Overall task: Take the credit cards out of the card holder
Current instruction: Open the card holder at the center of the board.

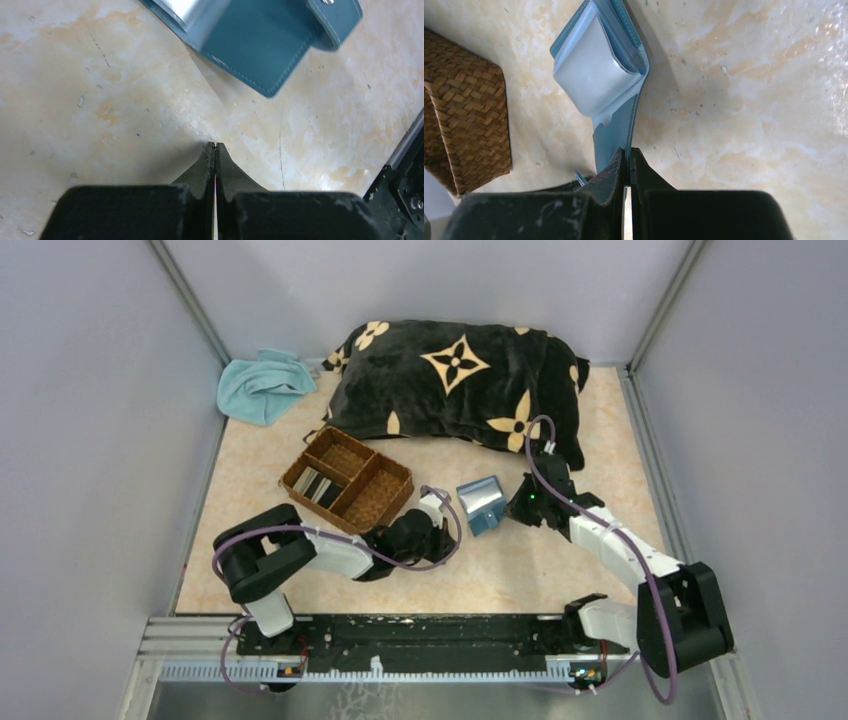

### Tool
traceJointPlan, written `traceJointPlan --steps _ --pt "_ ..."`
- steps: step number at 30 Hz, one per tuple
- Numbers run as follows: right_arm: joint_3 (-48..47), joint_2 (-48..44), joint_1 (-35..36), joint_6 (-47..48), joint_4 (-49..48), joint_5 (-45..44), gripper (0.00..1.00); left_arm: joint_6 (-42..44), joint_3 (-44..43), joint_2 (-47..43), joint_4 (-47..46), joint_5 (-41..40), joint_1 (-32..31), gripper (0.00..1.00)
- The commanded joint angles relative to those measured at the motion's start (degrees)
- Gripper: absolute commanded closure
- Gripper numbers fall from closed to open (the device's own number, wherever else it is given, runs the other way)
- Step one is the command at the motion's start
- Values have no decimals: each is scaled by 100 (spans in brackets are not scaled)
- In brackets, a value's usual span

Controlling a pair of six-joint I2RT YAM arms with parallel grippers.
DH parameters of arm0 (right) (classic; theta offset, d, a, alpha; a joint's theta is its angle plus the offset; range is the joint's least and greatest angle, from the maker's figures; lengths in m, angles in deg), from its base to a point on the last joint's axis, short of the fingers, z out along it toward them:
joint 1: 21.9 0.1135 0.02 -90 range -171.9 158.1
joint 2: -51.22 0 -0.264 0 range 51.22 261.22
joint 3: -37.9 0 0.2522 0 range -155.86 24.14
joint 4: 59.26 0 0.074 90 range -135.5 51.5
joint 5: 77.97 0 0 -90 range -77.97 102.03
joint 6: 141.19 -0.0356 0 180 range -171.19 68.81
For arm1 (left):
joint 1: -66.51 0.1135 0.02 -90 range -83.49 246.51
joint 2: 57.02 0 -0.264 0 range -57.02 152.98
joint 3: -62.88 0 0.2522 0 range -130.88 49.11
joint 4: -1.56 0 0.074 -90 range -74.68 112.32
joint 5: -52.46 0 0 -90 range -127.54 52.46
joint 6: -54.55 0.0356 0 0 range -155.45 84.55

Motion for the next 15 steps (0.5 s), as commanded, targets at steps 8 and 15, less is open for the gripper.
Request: traceJointPlan --steps 8,15 --pt "-424 400 -71 558 -347 112 100 91 -61 -739 864 -464 -216 98" --pt "-145 205 -70 990 -351 86 100 574 -532 -811 1159 -537 -207 66"
